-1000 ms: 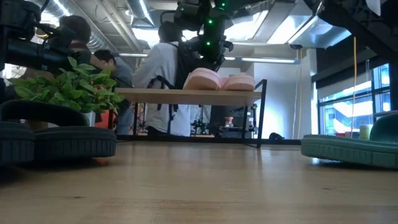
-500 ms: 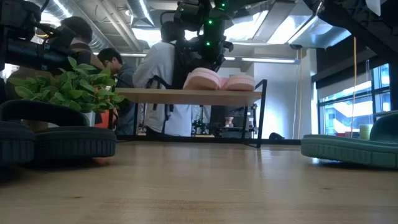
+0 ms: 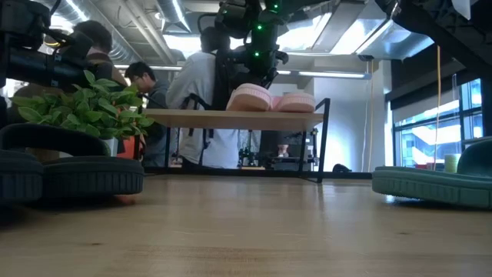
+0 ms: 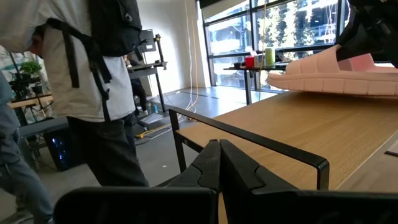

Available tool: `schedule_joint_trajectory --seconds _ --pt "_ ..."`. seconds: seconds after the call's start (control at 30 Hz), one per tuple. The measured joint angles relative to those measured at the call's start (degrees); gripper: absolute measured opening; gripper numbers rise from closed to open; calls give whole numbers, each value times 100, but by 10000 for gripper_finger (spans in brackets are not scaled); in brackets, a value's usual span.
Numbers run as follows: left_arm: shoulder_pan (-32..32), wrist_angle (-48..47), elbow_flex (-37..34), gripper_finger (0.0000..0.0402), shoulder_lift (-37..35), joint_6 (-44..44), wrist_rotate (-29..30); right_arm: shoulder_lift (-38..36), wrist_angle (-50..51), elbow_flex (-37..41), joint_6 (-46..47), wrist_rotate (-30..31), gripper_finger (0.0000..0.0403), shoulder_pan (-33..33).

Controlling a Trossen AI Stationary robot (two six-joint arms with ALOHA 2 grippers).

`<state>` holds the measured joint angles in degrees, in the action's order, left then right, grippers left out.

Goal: Pick and place slides into the shelf
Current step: Put the pink slide on the shelf

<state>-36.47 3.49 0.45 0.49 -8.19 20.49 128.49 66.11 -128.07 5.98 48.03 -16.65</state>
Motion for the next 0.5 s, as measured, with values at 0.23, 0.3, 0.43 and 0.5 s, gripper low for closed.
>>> schedule_joint_trajectory --seconds 0.23,0.3,0.43,0.5 --pt "2 0 -2 0 0 0 0 7 5 0 -4 -29 66 -1" --pt "0 0 0 0 0 0 0 15 15 7 3 -38 83 -3" --pt "2 0 0 0 0 0 0 15 32 7 131 -34 106 -3" --pt "0 0 -2 0 0 0 0 15 54 7 148 -29 111 -5"
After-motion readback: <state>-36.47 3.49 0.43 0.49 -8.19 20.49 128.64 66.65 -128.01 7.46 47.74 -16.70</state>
